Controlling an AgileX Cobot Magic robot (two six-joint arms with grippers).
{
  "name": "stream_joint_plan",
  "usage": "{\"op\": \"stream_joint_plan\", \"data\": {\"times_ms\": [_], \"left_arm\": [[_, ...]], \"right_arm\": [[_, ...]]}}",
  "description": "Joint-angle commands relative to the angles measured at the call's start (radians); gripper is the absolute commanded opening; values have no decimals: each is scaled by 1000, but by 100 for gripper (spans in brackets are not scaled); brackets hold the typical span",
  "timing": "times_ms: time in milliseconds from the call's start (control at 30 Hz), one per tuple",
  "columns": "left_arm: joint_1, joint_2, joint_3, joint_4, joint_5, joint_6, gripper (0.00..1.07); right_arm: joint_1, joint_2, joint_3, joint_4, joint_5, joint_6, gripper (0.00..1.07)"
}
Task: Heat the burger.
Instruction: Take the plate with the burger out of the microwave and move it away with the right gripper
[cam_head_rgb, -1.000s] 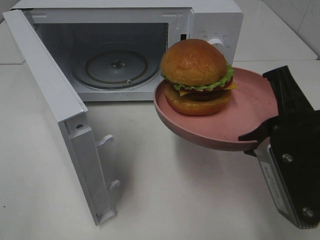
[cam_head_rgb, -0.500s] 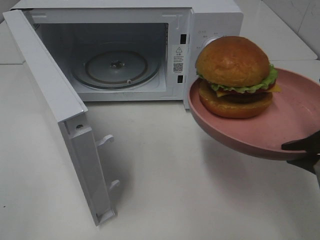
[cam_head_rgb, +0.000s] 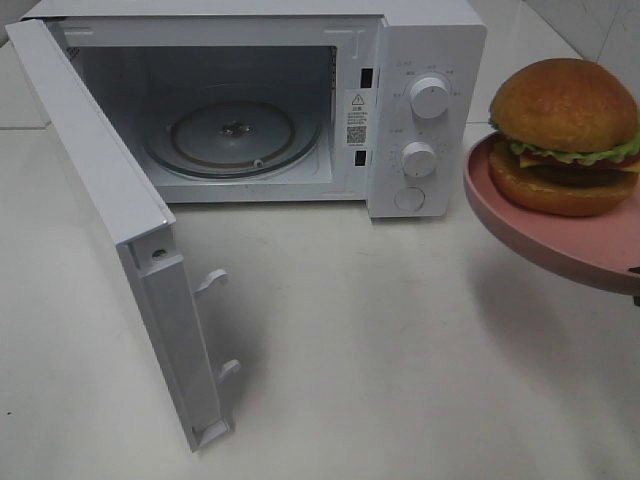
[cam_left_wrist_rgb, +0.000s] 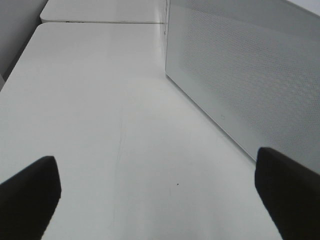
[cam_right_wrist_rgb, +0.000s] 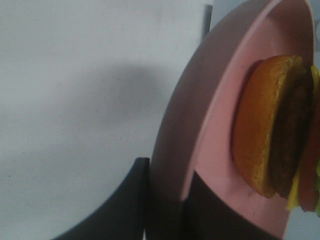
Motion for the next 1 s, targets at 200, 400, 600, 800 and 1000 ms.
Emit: {"op": "stream_joint_plan", "data": {"times_ms": [200, 400, 600, 800, 1000], "left_arm": [[2, -18, 3, -10, -3, -4, 98], [2, -18, 3, -10, -3, -4, 98], [2, -18, 3, -10, -3, -4, 98], [2, -18, 3, -10, -3, -4, 98], [2, -18, 3, -10, -3, -4, 98]], "right_arm": [[-2, -15, -8, -205, 120, 291, 1], [-2, -15, -8, -292, 215, 466, 1], [-2, 48, -8, -344, 333, 660, 1], [-2, 185, -9, -400, 420, 914, 1], [-2, 317, -69, -399, 474, 1135, 1]]}}
